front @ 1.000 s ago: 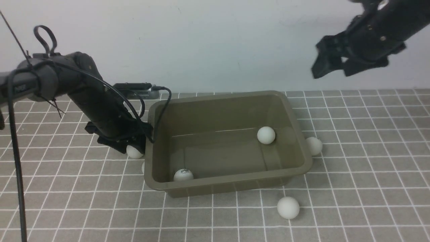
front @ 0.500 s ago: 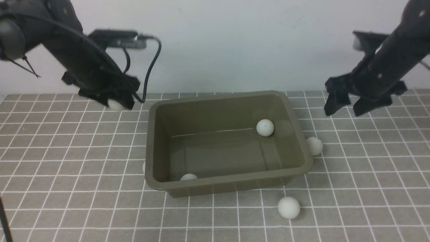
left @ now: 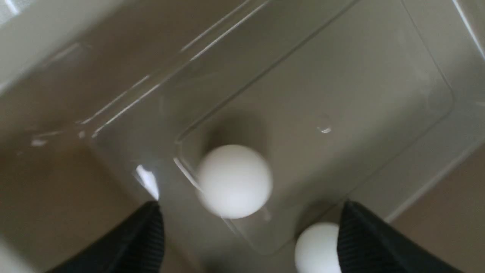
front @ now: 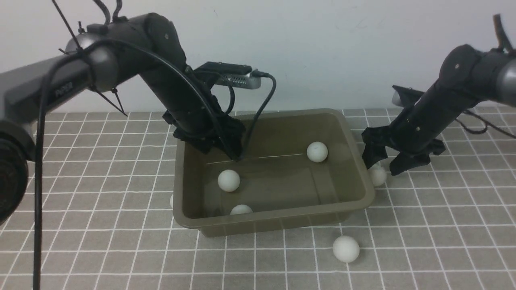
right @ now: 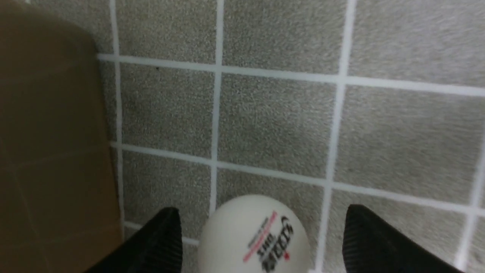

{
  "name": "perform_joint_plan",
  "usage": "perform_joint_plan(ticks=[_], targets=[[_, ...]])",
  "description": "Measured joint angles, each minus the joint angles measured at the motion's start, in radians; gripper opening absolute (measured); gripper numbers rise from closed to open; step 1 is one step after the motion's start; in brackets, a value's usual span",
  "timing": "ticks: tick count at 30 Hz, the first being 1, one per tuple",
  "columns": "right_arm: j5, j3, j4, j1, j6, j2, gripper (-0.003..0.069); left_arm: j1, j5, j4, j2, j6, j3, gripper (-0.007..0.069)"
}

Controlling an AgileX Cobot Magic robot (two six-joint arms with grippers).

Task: Put the table tennis balls into the box on the grey coffee tablecloth.
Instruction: 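Drop the ball into the bin, then reach for and grasp a ping pong ball on the table, then release the ping pong ball into the bin and lift the gripper away, then reach for and grasp a ping pong ball on the table beside the basket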

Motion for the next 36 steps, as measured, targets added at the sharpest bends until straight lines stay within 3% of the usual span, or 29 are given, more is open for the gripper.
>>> perform_joint_plan(ticks=[2, 4, 6, 9, 13, 18, 23, 26, 30, 32, 36], targets=[[0.001, 0.000, -0.001, 0.000, 0.000, 0.012, 0.0459, 0.003, 0.028, 0.036, -0.010, -0.038, -0.029, 0.0523], [0.004, -0.001, -0.017, 0.000, 0.001, 0.018, 0.0351, 0.021, 0.084, 0.100, -0.045, -0.078, -0.085, 0.0363], [0.022, -0.003, -0.031, -0.005, 0.001, 0.013, 0.0357, 0.044, 0.106, 0.148, -0.092, -0.088, -0.111, 0.0202], [0.094, -0.009, -0.045, -0.027, 0.001, -0.033, 0.0358, 0.118, 0.124, 0.190, -0.196, -0.093, -0.117, 0.0036], [0.143, -0.027, -0.004, -0.048, 0.003, -0.180, 0.0358, 0.233, 0.127, 0.194, -0.318, -0.100, -0.038, -0.0003], [0.140, -0.039, 0.064, 0.023, -0.049, -0.332, 0.0358, 0.320, 0.129, 0.142, -0.392, -0.089, 0.198, -0.0005], [0.064, -0.041, 0.055, 0.190, -0.100, -0.307, 0.0358, 0.316, -0.017, -0.014, -0.357, 0.003, 0.463, -0.0003], [0.040, -0.040, 0.037, 0.237, -0.100, -0.277, 0.0378, 0.301, -0.080, -0.069, -0.325, 0.070, 0.519, 0.0010], [0.024, -0.037, 0.010, 0.269, -0.067, -0.244, 0.0559, 0.262, -0.164, -0.149, -0.251, 0.167, 0.540, 0.0135], [0.034, -0.037, -0.007, 0.264, -0.068, -0.245, 0.0627, 0.240, -0.208, -0.164, -0.219, 0.177, 0.540, 0.0242], [0.094, -0.037, -0.019, 0.244, -0.097, -0.265, 0.0658, 0.207, -0.290, -0.176, -0.175, 0.181, 0.540, 0.0427]])
